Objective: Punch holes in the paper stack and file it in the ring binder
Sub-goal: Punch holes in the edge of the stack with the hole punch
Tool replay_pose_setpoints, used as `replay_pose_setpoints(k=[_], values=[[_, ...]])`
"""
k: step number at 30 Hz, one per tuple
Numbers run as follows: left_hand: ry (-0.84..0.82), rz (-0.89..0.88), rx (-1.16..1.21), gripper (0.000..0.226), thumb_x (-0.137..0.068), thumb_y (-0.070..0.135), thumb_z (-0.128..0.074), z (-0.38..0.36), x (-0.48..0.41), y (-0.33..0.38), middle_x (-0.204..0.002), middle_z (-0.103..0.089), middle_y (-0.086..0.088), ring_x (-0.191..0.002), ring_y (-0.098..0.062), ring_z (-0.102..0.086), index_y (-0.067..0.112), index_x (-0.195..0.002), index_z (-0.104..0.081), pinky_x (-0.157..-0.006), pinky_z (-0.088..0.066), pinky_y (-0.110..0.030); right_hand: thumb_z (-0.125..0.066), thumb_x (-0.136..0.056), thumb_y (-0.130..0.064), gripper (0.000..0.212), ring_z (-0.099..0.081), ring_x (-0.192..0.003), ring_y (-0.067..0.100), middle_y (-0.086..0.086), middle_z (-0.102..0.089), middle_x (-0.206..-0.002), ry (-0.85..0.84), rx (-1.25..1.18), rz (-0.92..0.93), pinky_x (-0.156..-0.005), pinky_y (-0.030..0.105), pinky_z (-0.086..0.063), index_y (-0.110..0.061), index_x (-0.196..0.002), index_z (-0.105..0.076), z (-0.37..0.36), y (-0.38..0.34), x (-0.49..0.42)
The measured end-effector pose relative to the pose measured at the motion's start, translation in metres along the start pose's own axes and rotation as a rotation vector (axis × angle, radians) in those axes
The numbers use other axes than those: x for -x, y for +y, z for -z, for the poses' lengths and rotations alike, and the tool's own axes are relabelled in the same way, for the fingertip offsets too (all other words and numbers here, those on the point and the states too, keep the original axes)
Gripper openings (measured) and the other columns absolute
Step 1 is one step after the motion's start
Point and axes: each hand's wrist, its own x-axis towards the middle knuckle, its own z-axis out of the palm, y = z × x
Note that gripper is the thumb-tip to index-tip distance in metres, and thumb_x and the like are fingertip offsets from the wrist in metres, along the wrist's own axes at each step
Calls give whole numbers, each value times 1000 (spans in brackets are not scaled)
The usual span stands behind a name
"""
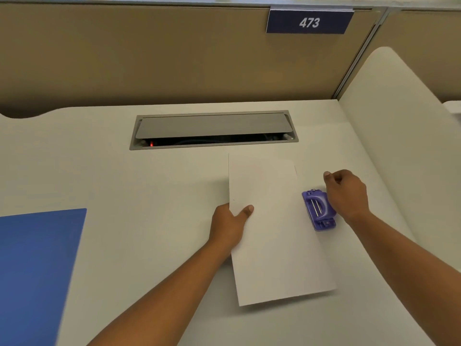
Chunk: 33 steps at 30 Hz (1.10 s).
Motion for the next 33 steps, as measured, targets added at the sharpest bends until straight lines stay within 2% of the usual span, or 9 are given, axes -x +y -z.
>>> replay_pose_setpoints(k=[6, 9, 15, 20, 28, 33], values=[[-7, -10, -24, 26, -86, 33, -70, -12, -7, -5, -103, -74, 4, -93, -16, -70, 19, -108, -71, -84, -55, -30, -39, -98, -45, 48, -56, -71, 31, 7, -60, -68, -77, 84, -27, -64, 33, -39, -6, -78, -58, -17, 8, -10], [-16, -3, -3, 25, -86, 34, -70, -17, -8, -4, -101, -74, 7, -92, -15, -70, 21, -107, -71, -85, -56, -32, -40, -97, -47, 46, -57, -73, 30, 5, -62, -70, -88, 105, -35, -66, 33, -40, -9, -82, -62, -21, 10, -12], [-12, -5, 16, 24, -88, 32, -69, -26, -8, -1, -93, -71, 12, -88, -10, -68, 21, -108, -70, -75, -52, -22, -42, -96, -47, 45, -58, -73, 30, 6, -64, -72, -85, 116, -34, -67, 33, -41, -10, -83, -64, -23, 14, -15], [-33, -6, -14, 26, -88, 34, -67, -35, -6, -1, -103, -73, 8, -93, -13, -68, 20, -110, -70, -80, -52, -24, -43, -95, -45, 42, -58, -71, 30, 5, -64, -71, -86, 146, -21, -66, 33, -41, -11, -79, -62, -25, 15, -15], [1, -29, -52, 26, -90, 34, -64, -37, -4, -3, -105, -74, 6, -95, -15, -69, 19, -111, -70, -86, -55, -31, -42, -95, -42, 37, -56, -66, 29, 5, -62, -69, -71, 170, -19, -63, 33, -42, -14, -75, -58, -28, 17, -15], [6, -35, -68, 25, -90, 33, -64, -38, -4, -2, -105, -74, 5, -94, -15, -69, 19, -109, -70, -82, -53, -27, -41, -95, -39, 37, -54, -64, 27, 4, -60, -68, -66, 197, -3, -62, 33, -40, -13, -76, -57, -29, 16, -15]])
